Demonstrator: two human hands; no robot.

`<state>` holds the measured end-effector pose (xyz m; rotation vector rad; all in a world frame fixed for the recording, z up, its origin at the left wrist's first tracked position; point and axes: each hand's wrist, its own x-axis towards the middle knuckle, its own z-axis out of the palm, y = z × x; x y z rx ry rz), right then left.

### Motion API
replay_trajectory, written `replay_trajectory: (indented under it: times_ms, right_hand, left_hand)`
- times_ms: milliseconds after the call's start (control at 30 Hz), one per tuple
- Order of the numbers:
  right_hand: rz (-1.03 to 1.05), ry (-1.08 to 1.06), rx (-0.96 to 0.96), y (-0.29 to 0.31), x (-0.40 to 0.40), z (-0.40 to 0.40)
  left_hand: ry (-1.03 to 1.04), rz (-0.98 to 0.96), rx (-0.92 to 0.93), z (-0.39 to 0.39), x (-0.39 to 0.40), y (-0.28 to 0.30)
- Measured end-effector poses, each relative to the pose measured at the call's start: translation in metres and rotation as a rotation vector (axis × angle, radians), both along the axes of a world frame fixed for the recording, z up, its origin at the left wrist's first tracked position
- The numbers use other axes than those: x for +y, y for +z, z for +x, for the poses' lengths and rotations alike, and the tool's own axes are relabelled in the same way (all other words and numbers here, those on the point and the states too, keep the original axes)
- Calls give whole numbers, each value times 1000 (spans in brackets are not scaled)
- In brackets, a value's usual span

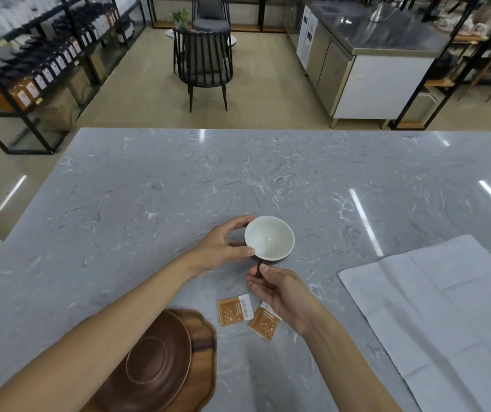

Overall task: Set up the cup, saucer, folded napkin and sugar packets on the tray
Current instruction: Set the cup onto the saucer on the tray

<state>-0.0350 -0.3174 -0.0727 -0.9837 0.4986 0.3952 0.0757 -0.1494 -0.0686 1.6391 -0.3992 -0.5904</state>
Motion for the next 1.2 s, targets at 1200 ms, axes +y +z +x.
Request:
replay_trajectory:
  times_ms: [1200]
  right_hand:
    - [-89, 384, -48, 30, 164, -127]
  left_hand:
    - [339, -138, 175, -186, 194, 17]
